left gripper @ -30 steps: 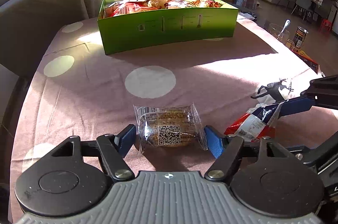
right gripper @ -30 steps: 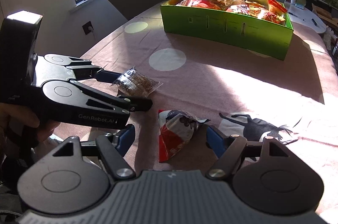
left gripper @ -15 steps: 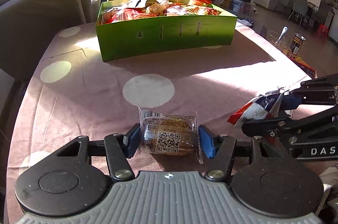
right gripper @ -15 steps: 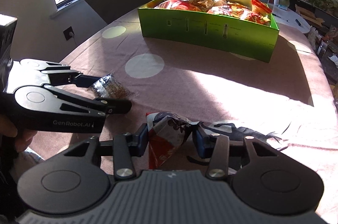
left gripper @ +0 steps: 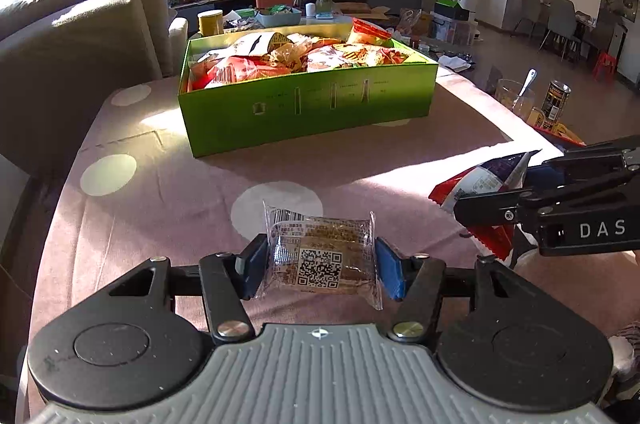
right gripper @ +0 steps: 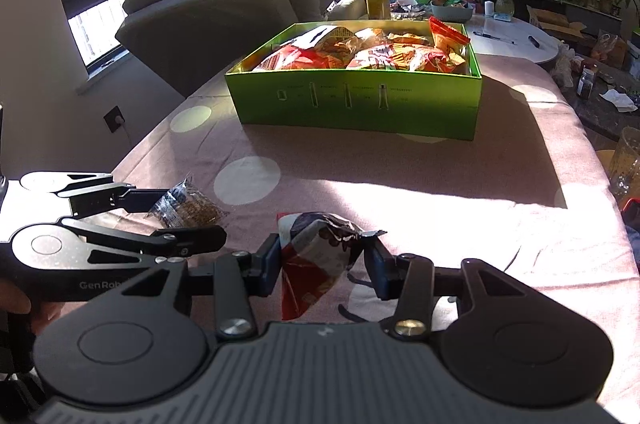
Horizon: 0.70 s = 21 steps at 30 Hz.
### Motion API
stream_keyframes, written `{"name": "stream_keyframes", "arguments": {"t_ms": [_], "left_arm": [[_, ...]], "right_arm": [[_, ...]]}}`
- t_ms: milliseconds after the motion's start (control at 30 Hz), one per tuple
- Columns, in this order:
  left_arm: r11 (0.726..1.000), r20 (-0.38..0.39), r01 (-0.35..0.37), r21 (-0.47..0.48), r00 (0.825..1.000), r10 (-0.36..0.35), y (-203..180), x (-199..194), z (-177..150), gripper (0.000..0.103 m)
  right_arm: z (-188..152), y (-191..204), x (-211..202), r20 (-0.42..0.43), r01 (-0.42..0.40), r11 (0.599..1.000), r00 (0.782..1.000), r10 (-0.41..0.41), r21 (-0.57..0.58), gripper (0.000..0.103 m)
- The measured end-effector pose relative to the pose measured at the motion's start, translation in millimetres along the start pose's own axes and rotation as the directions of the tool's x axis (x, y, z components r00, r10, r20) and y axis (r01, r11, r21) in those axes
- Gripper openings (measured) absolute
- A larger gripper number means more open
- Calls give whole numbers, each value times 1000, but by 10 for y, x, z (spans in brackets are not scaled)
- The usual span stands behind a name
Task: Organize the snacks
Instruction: 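Carry the cracker packet left and the red-and-white bag right over the box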
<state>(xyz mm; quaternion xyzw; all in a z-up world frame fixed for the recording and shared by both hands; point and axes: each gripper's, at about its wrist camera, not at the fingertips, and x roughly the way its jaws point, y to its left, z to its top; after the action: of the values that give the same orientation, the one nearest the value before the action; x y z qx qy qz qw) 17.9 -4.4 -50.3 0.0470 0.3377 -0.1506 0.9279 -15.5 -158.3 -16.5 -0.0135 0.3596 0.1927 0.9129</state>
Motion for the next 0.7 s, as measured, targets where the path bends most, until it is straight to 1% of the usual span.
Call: {"name": "stream_keyframes", "arguments": {"t_ms": [300,433,700], "left_arm": [[1000,58,-5,5,998,5,22,-36,251,54],[1000,82,6,-1,997,-6,42,-31,366,54],[1000,122,13,18,992,-15,11,32,621,54]], "right_arm": [[268,-53,-27,73,12,1000,997,-12,7,80],[367,-91,-23,100,11,1000,995,-12,10,80],[561,-196,2,144,6,999,990,-10,31,80]]}}
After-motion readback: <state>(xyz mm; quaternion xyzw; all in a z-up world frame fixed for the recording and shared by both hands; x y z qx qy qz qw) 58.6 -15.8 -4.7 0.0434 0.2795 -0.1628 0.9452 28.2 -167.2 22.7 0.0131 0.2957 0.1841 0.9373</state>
